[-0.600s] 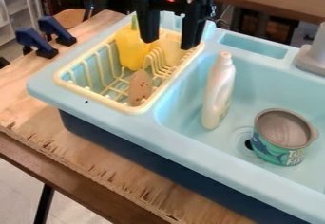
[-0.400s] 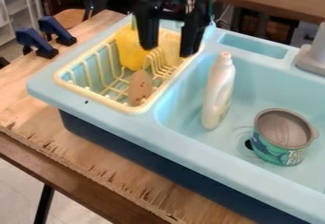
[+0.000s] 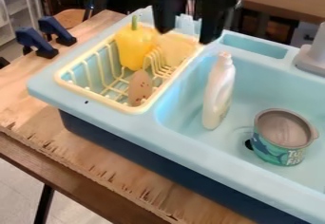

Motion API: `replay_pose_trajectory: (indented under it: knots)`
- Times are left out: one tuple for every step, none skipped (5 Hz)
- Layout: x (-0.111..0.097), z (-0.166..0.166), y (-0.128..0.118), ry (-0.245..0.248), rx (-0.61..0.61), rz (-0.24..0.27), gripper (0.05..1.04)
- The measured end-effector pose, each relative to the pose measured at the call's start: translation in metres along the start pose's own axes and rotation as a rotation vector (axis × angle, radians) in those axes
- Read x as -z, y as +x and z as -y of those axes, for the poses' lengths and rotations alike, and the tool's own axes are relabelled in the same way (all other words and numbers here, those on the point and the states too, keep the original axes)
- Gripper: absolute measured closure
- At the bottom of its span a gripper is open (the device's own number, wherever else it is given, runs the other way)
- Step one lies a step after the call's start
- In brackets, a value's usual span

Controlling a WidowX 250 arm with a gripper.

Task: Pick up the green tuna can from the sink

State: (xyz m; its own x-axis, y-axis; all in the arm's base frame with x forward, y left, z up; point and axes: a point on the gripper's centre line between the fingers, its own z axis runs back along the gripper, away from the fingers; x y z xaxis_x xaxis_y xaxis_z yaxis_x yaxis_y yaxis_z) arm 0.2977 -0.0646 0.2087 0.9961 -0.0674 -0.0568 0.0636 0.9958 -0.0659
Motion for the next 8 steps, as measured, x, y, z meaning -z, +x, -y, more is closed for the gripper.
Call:
replay_pose_trajectory:
  knots:
    - [-0.004,0.013,-0.008,0.091,0.014,0.003,0.081]
    - [0.0,0.049,-0.01,0.129,0.011,0.037,0.081]
    - [0.028,0.086,-0.003,0.143,0.0,0.053,0.081]
    - [0.046,0.105,-0.007,0.156,-0.033,0.111,0.081]
    - [0.07,0.105,-0.006,0.165,-0.046,0.147,0.081]
    - [0.071,0.1,0.004,0.144,-0.053,0.182,0.081]
    - [0.074,0.097,0.008,0.133,-0.05,0.175,0.081]
    - [0.076,0.098,0.011,0.085,-0.021,0.157,0.081]
